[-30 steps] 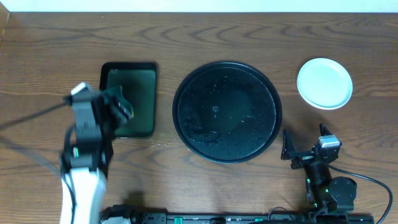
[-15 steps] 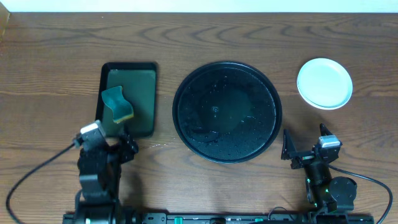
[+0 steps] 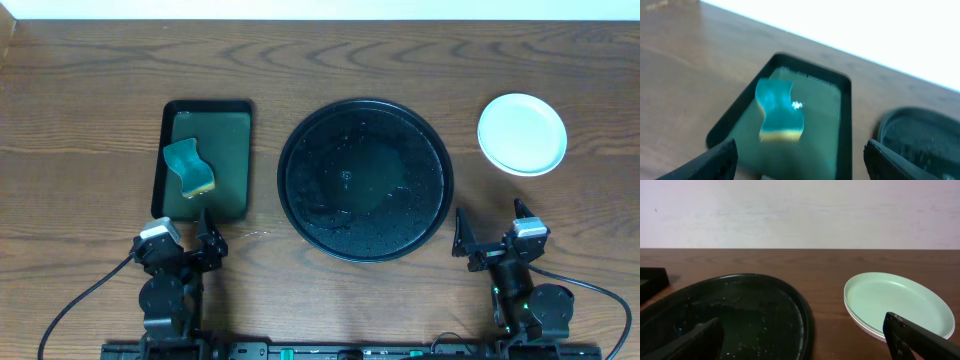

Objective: Clean dirty plates on tray and stack at the side

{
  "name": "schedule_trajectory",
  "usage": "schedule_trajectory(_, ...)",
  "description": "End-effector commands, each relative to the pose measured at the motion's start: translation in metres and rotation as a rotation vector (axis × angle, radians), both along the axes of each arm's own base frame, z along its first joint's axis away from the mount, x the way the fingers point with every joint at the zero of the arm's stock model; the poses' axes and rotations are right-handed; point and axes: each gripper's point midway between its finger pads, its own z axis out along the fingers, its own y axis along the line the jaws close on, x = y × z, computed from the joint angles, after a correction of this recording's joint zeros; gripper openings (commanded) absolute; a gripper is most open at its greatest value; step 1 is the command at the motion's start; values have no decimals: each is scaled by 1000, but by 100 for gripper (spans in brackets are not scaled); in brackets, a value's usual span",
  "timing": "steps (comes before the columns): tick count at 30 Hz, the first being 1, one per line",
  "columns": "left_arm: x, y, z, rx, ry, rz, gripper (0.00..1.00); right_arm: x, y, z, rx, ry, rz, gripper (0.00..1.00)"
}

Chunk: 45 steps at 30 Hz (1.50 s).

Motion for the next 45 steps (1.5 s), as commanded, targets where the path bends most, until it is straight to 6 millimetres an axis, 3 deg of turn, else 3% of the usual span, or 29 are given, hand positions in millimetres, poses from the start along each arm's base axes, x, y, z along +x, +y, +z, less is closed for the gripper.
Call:
schedule_trajectory(1,5,-3,6,16,-55,-18,81,0,-3,-1,-11,-3,-11,99)
schedule_trajectory(9,13,0,25,56,-196,-13,81,0,-3,-1,-11,-3,-11,99)
schedule_trajectory(14,13,1,18,110,-161,-17,81,0,-3,-1,-11,-3,-11,99)
schedule_trajectory(18,10,1,-6,156,-56,-32,81,0,-3,-1,-11,-3,-11,99)
schedule_trajectory(33,10,-3,-6,294,-35,-79,81,0,-3,-1,-11,-3,-11,99)
schedule_trajectory(45,11,-4,-6,290,-37,-86,81,0,-3,-1,-11,-3,-11,99)
